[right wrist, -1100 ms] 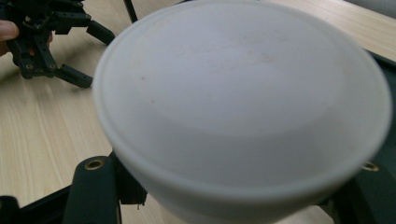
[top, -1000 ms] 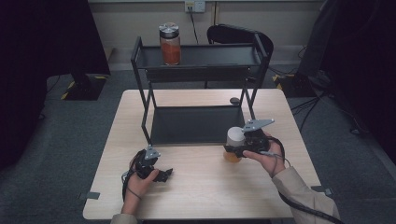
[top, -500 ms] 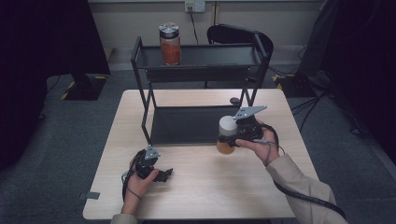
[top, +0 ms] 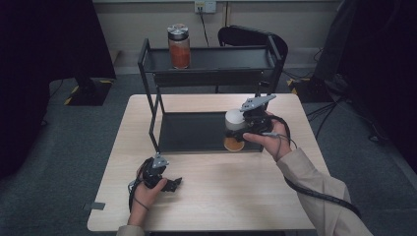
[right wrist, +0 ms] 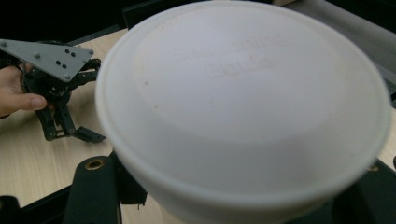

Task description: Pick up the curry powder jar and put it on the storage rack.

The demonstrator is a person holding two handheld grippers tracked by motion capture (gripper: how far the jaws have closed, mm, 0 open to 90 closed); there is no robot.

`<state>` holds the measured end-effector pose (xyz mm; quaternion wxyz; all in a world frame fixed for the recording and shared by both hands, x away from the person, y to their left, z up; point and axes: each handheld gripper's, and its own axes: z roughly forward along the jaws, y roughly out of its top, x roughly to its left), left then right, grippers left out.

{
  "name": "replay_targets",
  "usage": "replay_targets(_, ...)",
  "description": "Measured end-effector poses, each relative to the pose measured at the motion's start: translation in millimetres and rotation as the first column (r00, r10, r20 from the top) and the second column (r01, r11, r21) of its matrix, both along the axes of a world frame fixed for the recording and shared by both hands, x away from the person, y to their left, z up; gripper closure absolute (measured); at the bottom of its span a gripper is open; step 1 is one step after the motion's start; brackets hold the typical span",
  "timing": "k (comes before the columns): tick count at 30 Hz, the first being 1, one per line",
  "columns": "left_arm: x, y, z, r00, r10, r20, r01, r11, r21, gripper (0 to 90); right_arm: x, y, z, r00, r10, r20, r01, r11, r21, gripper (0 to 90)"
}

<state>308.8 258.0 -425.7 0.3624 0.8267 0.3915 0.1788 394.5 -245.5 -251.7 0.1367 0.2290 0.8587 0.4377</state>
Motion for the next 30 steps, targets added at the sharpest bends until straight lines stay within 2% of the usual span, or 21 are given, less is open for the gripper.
replay_targets(3,0.0,0.0,-0.2,1.0,0.0,0.001,0.0,1.0,-0.001,0.0,4.6,0.0,6.0,0.9999,0.004,-0.01,-0.004,1.0,0.008,34.4)
replay_targets(14,-0.1,0.0,-0.1,1.0,0.0,0.001,0.0,1.0,0.0,0.0,12.6,1.8,24.9,1.0,0.003,0.001,-0.003,0.9999,0.016,34.5)
replay_targets(24,0.0,0.0,0.0,1.0,0.0,0.0,0.0,1.0,0.0,0.0,20.4,2.4,53.4,0.9999,-0.011,0.012,0.011,0.9997,0.022,34.5)
replay_targets(30,-0.1,0.0,0.0,1.0,0.0,0.0,0.0,1.0,0.0,0.0,24.0,5.0,63.7,0.9997,-0.021,0.014,0.021,0.9996,0.017,34.5)
